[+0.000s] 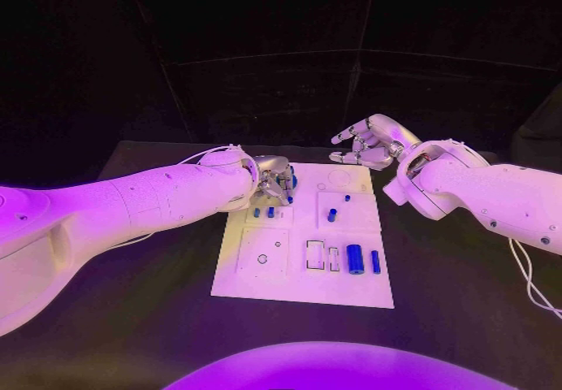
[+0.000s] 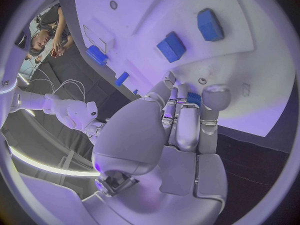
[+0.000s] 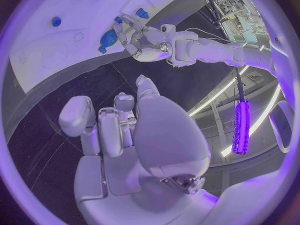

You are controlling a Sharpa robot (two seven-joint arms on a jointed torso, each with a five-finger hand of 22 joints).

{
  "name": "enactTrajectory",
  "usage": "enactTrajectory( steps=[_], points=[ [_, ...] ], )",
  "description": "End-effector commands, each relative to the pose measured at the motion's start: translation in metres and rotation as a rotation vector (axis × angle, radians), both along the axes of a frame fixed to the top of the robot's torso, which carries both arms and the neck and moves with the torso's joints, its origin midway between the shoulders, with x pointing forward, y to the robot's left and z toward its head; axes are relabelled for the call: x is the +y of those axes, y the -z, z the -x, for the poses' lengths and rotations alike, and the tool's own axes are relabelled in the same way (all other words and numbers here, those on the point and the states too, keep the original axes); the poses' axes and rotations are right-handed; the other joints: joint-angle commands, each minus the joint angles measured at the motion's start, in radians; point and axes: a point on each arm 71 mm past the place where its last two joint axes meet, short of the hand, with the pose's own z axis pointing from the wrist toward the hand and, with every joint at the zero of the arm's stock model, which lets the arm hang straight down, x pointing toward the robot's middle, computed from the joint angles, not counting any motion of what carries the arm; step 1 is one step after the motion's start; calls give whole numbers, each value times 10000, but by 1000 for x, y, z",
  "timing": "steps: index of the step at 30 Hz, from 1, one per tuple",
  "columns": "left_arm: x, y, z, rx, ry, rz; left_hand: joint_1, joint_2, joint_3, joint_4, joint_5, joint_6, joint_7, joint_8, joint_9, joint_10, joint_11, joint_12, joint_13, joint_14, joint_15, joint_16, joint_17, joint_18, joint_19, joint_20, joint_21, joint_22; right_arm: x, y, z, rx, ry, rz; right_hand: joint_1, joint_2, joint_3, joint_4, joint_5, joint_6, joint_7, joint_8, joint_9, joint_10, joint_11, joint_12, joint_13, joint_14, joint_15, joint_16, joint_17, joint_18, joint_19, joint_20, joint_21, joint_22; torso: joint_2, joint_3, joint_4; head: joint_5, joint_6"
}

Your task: Assemble the parts on the task board

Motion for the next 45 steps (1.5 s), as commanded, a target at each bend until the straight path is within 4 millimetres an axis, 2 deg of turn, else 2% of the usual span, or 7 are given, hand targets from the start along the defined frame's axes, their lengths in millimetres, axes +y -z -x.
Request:
enactTrajectory(
  steps=[1,20,32,37,45],
  points=[
    [-2,4,2,147,126,-273,-93,9,95,-45,-29,98,-3,-77,-45,113,-3,-101,-93,67,20,64,-25,-79,44,-17,86,58,2,-1,0,-30,-108,-51,5,104,-14,34,30,57,-33,67,-5,-47,-15,27,-8,469,-73,-27,39,123,-8,-48,-52,10,-3,-2,-3,8,5],
    [-7,6,3,150,124,-284,-283,-64,229,-197,-29,48,81,-344,-242,255,39,-305,-345,101,46,80,-105,-123,87,1,323,334,3,-1,0,-28,-122,-62,5,104,-14,34,30,57,-33,67,-5,-47,-15,27,-8,469,-73,-27,39,123,-8,-48,-52,10,9,4,-4,8,18],
    [-8,7,4,278,181,-348,-369,-126,273,-286,-29,-62,109,-528,-362,319,57,-393,-455,113,65,85,-148,-131,91,19,383,408,3,-1,-1,30,-127,-32,14,108,-12,31,37,58,-33,68,-4,-46,-16,32,-8,471,-74,-26,43,125,-9,-48,-57,2,0,4,18,-8,11],
    [-8,8,4,349,134,-431,-335,41,444,-349,-27,170,61,-495,-376,485,12,-406,-511,117,35,92,-170,-122,83,10,401,436,3,-1,-1,51,-135,-22,14,108,-12,31,37,58,-33,68,-4,-46,-16,32,-8,471,-74,-26,43,125,-9,-48,-57,2,-4,5,17,-15,1],
    [-8,8,3,397,200,-437,-221,457,881,-449,-25,603,-39,-406,-375,902,-110,-380,-568,124,-52,113,-181,-117,81,-44,457,510,4,0,-1,61,-148,-19,19,113,-10,29,40,59,-34,70,-4,-45,-17,35,-8,471,-74,-28,41,124,-6,-49,-56,5,-11,11,32,-46,-21]
  ],
)
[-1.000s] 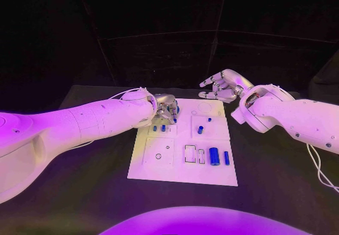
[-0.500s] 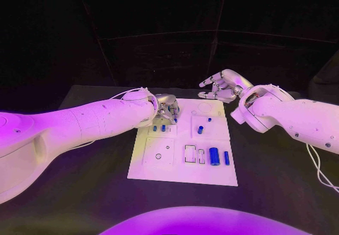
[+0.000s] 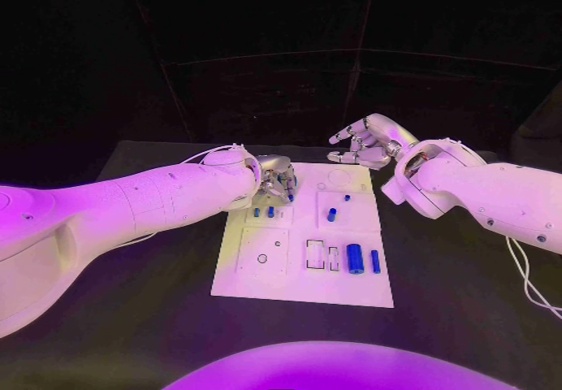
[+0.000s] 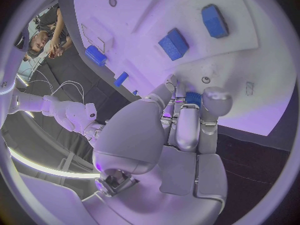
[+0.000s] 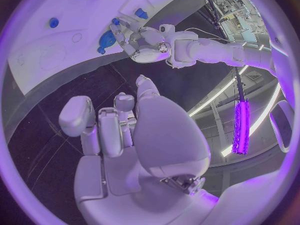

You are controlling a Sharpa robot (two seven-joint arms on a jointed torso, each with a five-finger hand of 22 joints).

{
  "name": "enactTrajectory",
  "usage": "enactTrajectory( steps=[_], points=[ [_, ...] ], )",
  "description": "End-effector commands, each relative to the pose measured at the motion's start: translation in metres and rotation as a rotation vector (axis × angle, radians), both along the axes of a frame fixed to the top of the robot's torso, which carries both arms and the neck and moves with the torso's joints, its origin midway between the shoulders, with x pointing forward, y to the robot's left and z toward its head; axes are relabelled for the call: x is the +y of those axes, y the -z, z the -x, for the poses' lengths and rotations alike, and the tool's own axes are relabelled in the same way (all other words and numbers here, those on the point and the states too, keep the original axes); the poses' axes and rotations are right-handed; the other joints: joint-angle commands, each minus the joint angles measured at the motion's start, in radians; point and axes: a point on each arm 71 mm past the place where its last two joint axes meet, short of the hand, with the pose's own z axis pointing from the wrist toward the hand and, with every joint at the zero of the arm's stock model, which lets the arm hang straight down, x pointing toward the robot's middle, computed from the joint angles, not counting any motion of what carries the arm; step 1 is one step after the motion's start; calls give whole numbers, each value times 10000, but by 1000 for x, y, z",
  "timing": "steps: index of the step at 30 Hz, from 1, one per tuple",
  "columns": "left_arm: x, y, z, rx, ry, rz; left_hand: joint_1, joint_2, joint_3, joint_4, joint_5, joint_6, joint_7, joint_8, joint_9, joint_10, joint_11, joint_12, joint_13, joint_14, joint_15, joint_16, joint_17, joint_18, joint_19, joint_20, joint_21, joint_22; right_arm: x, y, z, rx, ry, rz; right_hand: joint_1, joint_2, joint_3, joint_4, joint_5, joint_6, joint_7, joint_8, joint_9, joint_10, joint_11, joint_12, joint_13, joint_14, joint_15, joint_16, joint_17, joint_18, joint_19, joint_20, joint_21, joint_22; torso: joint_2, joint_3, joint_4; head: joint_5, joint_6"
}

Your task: Assemble the parts on the task board

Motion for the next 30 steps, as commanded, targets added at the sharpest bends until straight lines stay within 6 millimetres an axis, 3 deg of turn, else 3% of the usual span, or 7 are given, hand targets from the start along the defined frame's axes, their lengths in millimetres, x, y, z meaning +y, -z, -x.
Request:
enactTrajectory(
  steps=[1,7,9,30],
  points=[
    [-1,8,4,400,215,-252,-9,201,133,3,-25,156,-17,74,-7,166,-13,36,3,84,-95,33,-22,-120,12,-56,41,17,2,-1,0,6,-105,-18,20,113,-10,29,40,59,-34,33,-4,-45,-16,35,-9,471,-74,-28,45,124,-6,-49,-56,4,-6,8,12,-7,-1],
    [-3,7,5,230,371,-17,-79,320,322,-9,-29,394,-86,117,0,385,-85,2,-41,87,-154,42,-36,-139,41,-104,145,141,2,-1,0,6,-117,-18,19,116,-9,31,41,61,-34,34,-3,-37,-16,48,3,471,-74,-27,48,122,-2,-49,-52,14,-13,6,30,-14,-3],
    [-3,6,5,171,356,86,-256,253,573,-109,-44,492,-121,2,-59,552,-127,-210,-172,97,-202,52,-74,-155,48,-176,190,205,2,-1,0,6,-120,-18,19,116,-9,31,41,61,-34,34,-3,-37,-16,48,3,471,-74,-27,48,122,-2,-49,-52,14,-18,6,34,-11,-1],
    [18,-1,4,-66,-385,994,-581,-8,873,-249,-31,515,-31,-229,-119,651,-49,-526,-227,103,-153,43,-172,-172,49,-152,224,274,1,-1,-1,14,-100,-1,19,116,-9,31,41,61,-34,34,-3,-37,-16,48,3,471,-74,-27,48,122,-2,-49,-52,14,-39,5,65,-29,56]
  ],
)
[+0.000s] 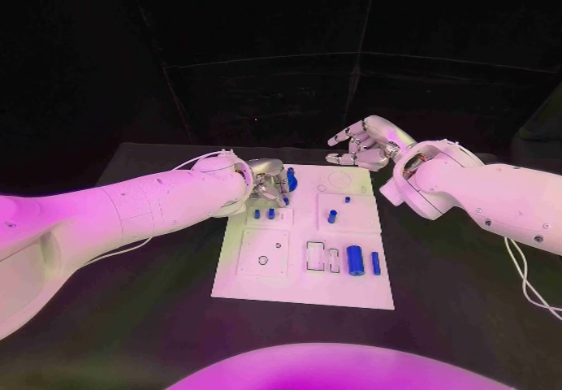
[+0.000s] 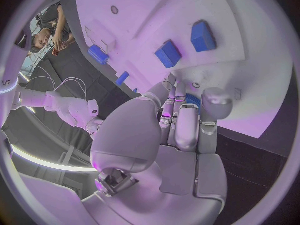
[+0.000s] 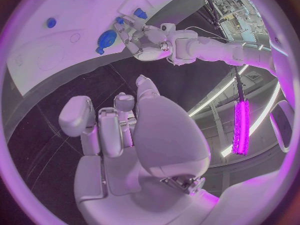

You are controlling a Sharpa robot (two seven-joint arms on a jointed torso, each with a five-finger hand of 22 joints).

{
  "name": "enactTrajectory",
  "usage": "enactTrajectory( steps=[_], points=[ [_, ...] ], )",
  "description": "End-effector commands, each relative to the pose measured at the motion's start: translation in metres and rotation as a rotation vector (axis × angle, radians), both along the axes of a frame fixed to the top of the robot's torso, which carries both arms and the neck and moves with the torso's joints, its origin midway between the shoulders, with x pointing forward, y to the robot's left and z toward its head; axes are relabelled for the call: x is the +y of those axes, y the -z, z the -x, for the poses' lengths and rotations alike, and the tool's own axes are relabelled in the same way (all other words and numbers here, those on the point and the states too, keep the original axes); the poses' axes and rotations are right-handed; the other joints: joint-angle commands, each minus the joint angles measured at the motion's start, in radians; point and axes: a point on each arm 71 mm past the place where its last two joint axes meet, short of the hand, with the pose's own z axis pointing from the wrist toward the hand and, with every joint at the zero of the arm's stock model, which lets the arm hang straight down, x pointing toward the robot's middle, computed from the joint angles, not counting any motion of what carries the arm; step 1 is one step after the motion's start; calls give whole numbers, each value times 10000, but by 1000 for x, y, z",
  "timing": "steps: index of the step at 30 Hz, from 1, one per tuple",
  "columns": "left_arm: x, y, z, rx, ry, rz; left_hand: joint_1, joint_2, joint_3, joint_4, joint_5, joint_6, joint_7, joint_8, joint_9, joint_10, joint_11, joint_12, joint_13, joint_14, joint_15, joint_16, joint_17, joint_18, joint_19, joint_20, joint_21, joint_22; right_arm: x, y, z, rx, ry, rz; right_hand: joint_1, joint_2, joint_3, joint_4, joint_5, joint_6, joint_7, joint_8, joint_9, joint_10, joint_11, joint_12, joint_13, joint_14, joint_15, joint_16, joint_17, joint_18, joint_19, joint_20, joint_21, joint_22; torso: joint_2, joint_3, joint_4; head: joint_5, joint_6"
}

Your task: Assemble the parts on the task board

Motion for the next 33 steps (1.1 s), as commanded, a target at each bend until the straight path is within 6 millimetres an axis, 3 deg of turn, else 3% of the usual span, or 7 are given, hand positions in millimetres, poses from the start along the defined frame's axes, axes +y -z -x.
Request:
enactTrajectory(
  steps=[1,17,22,33],
  points=[
    [2,-6,-1,-93,-190,450,-119,1,69,16,-28,19,44,-70,-9,66,3,-44,3,71,-46,43,-18,-172,0,-30,30,15,1,-1,0,-18,-80,-20,19,116,-9,31,42,61,-34,35,-4,-37,-16,48,3,472,-74,-27,50,122,-2,-49,-52,13,-5,-2,11,4,-4],
    [27,-23,-2,148,-822,963,-202,-36,120,13,-28,49,53,-102,-8,104,9,-88,8,71,-38,39,-44,-173,-1,-22,31,23,-2,-1,0,-7,-33,-1,9,133,-9,42,49,73,-35,42,-1,-28,-17,65,11,474,-75,-25,55,121,4,-50,-50,18,-23,5,45,22,21],
    [38,-23,0,366,-982,852,-243,-65,148,5,-28,71,50,-117,-7,128,8,-112,10,71,-37,37,-57,-176,5,-18,47,46,-3,-1,0,1,-18,7,0,134,-14,49,48,77,-35,45,0,-26,-16,68,12,474,-75,-27,54,122,3,-50,-54,12,1,6,9,84,40],
    [53,-21,3,630,-1154,663,-304,-113,171,0,-28,90,46,-141,-7,152,8,-145,12,69,-35,33,-76,-173,0,-14,38,42,-3,-1,0,22,-13,21,0,134,-14,49,48,77,-35,45,0,-26,-16,68,12,474,-75,-27,54,122,3,-50,-54,12,13,2,5,112,7]
  ],
)
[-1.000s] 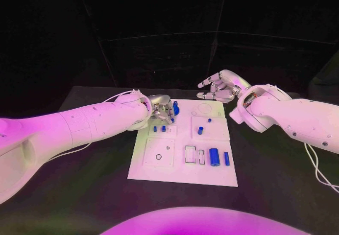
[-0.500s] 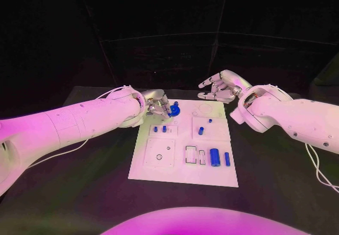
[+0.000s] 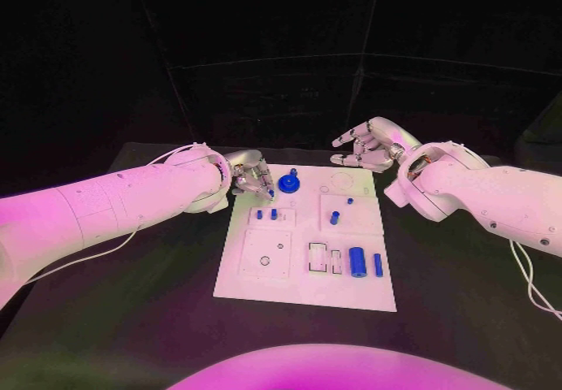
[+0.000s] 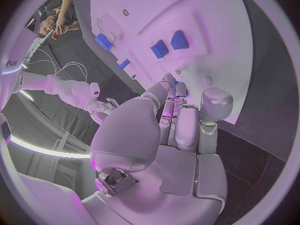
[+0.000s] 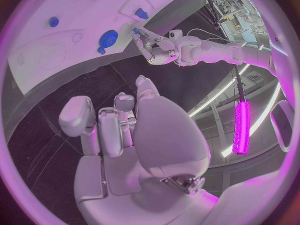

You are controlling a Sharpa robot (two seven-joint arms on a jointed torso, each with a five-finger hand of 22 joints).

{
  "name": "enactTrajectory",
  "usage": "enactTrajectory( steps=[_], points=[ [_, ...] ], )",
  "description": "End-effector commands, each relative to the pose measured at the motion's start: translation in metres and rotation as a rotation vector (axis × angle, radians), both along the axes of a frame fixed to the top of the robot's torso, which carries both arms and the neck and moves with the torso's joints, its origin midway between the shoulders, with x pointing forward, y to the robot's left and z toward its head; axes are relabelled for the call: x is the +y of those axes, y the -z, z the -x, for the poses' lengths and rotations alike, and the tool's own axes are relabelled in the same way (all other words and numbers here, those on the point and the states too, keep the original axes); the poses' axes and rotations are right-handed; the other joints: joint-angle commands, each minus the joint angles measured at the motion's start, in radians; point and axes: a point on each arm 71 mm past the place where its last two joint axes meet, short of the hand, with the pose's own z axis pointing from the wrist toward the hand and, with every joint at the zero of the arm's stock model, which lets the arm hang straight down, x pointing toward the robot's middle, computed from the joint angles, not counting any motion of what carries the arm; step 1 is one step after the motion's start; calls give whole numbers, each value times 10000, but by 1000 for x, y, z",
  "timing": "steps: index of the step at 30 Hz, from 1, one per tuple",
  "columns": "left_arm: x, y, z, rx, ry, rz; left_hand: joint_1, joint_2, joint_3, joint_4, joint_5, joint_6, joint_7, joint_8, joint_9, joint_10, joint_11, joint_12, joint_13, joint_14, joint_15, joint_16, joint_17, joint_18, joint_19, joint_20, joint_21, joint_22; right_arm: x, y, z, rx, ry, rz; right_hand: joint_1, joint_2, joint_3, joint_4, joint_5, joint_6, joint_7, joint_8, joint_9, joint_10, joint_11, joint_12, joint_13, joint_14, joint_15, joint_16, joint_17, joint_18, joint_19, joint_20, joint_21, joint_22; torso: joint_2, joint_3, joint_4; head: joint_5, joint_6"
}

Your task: Assemble the parts on the task board

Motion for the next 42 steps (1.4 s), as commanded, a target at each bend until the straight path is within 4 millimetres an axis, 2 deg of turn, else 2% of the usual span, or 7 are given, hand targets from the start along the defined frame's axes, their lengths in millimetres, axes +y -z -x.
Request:
enactTrajectory(
  steps=[1,12,22,42],
  points=[
    [2,1,0,283,-50,-81,-88,9,62,0,-29,55,8,-59,-1,82,9,-35,10,69,-37,33,-17,-173,1,-16,39,-3,0,-1,0,-1,-70,-13,-39,96,-14,49,48,41,1,45,0,-26,-16,68,12,474,-74,-27,55,122,3,-50,-54,4,15,-3,-9,9,-21],
    [2,3,-2,388,-183,-221,-116,-15,75,-5,-30,60,10,-73,-2,92,9,-52,11,70,-37,37,-15,-172,0,-15,38,0,1,-1,0,4,-82,-11,-39,96,-14,49,48,41,1,45,0,-26,-16,68,12,474,-74,-27,55,122,3,-50,-54,4,27,-1,-54,36,-25],
    [1,6,-3,550,-222,-356,-138,-33,84,-7,-29,63,12,-85,-3,99,10,-66,11,65,-36,25,-44,-169,-6,-14,26,-11,1,-1,0,11,-92,-10,-39,96,-14,49,48,41,1,45,0,-26,-16,68,12,474,-74,-27,55,122,3,-50,-54,4,30,-3,-39,21,-48],
    [-2,8,-4,718,-201,-477,-176,-58,98,-7,-30,66,15,-105,-4,107,14,-89,11,58,-33,13,-73,-165,-17,-11,4,-31,1,-1,0,14,-91,-7,-39,96,-14,49,48,41,1,45,0,-26,-16,68,12,474,-74,-27,55,122,3,-50,-54,4,35,-4,-53,47,-58]
  ],
)
